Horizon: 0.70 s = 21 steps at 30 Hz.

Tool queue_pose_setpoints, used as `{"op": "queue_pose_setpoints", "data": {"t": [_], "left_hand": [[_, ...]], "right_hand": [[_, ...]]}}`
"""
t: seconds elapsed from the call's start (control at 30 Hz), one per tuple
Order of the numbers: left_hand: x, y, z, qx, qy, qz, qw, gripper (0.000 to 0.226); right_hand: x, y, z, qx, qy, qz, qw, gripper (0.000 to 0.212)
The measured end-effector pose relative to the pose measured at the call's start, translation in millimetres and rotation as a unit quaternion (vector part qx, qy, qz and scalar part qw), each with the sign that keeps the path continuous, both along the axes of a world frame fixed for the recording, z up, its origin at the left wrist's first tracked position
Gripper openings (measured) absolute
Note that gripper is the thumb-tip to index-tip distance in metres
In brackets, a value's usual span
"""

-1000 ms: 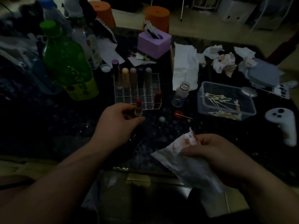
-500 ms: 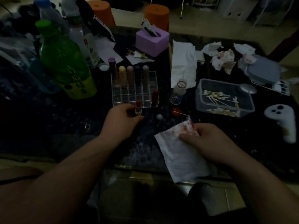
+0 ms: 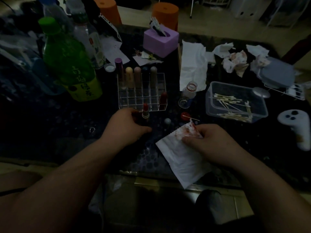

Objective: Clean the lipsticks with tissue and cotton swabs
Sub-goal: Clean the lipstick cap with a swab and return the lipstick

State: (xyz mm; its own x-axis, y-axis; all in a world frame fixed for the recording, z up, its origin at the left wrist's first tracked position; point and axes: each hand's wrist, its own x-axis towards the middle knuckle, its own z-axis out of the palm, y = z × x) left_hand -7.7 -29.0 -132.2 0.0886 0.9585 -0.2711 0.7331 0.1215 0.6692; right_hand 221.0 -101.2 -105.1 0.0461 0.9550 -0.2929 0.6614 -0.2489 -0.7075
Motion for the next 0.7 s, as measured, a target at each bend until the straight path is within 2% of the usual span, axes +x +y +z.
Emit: {"op": "queue_pose_setpoints", "data": {"t": [0.07,0.13,0.23,0.3,0.4,0.53,0.6,0.7], "left_hand": [[-9.6,-6.6,15.6,-0.016,0.060,-0.005,0.998,0.025],[-13.3,-19.8,28.5,0.008,0.100,-0.029,0.995,0.022],[5.3,-47.8,36.6,0.080,0.063,-0.141,0.985,0.015],[24.2,-58.3,29.9,0.138,0.045,-0.218,0.965,0.036],[45.6,-57.4,16.1,0.191,0.079,-0.253,0.945,0.064],[58.5,-45.2,1.3,0.139,0.117,-0.245,0.952,0.087],[62.7,-37.8,-2.9,0.124,0.123,-0.252,0.952,0.082],[66.8,-29.3,-6.1,0.124,0.131,-0.239,0.954,0.057]], "right_hand": [[2.1,0.8,2.1,-0.009,0.010,0.003,1.000,0.028],[4.8,0.9,6.2,-0.030,0.026,0.008,0.999,0.030],[10.8,0.3,12.5,-0.067,0.042,-0.001,0.997,0.030],[16.1,-0.1,15.2,-0.078,0.040,-0.013,0.996,0.030],[25.1,-2.7,17.3,-0.080,0.028,-0.017,0.996,0.030],[35.4,-10.9,18.7,-0.075,0.039,-0.028,0.996,0.031],[38.7,-13.4,18.9,-0.071,0.055,-0.028,0.996,0.035],[42.7,-14.2,20.2,-0.060,0.059,-0.029,0.996,0.030]]}}
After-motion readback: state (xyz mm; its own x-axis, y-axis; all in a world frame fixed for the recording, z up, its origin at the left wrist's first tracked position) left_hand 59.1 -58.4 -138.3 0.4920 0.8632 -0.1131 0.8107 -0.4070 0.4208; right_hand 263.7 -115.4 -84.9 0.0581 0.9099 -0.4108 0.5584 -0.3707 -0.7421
